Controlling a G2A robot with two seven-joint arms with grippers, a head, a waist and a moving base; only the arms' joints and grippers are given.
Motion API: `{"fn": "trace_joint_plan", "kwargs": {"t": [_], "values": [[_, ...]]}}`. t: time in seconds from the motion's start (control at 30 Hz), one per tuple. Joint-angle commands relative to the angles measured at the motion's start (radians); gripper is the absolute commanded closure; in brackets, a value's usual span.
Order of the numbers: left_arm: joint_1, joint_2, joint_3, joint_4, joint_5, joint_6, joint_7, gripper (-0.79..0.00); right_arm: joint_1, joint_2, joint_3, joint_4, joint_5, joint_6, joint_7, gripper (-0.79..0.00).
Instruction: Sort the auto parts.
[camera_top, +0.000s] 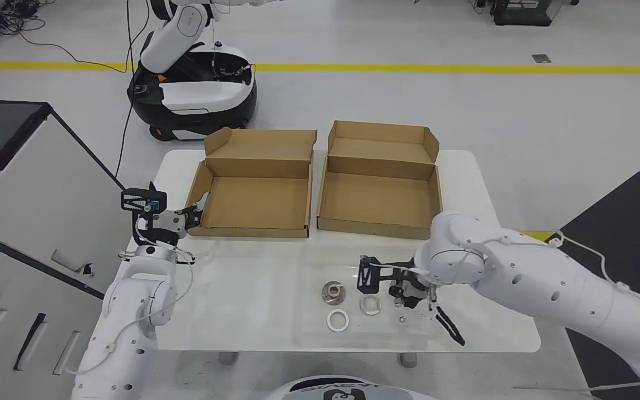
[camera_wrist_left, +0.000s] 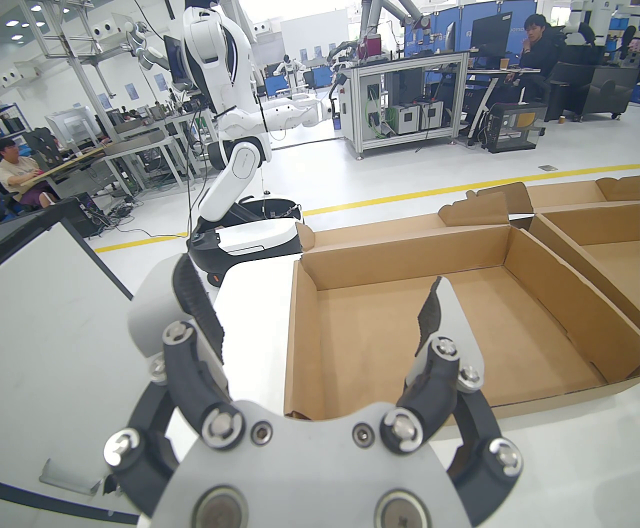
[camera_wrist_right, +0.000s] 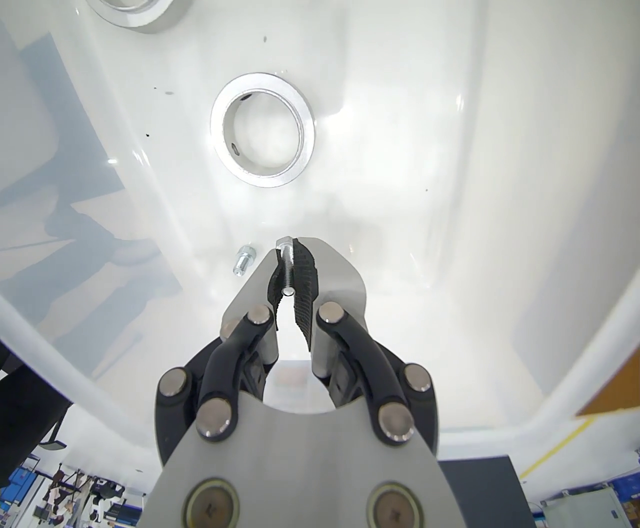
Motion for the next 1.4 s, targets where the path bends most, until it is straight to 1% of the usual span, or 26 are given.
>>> {"fn": "trace_joint_plan", "kwargs": {"t": [0.0, 0.33, 0.53, 0.77, 1.03, 1.37], "values": [[0.0, 0.0, 0.0, 0.0, 0.0, 0.0, 0.0, -0.785, 0.007, 0.006, 0.022, -0.011, 0.024, -0.004, 0.007, 0.0], [0.0, 0.0, 0.0, 0.0, 0.0, 0.0, 0.0, -0.785, 0.029, 0.051, 0.153, -0.101, 0.179, -0.051, 0.035, 0.0], [0.0, 0.0, 0.0, 0.0, 0.0, 0.0, 0.0, -0.785, 0.055, 0.085, 0.197, -0.161, 0.246, -0.06, 0.026, 0.0], [0.0, 0.0, 0.0, 0.0, 0.0, 0.0, 0.0, -0.785, 0.118, 0.128, 0.223, -0.198, 0.327, -0.091, -0.004, 0.0], [0.0, 0.0, 0.0, 0.0, 0.0, 0.0, 0.0, -0.785, 0.205, 0.183, 0.248, -0.16, 0.479, -0.143, -0.056, 0.0], [0.0, 0.0, 0.0, 0.0, 0.0, 0.0, 0.0, -0.785, 0.258, 0.261, 0.254, -0.056, 0.669, -0.246, -0.159, 0.0]]}}
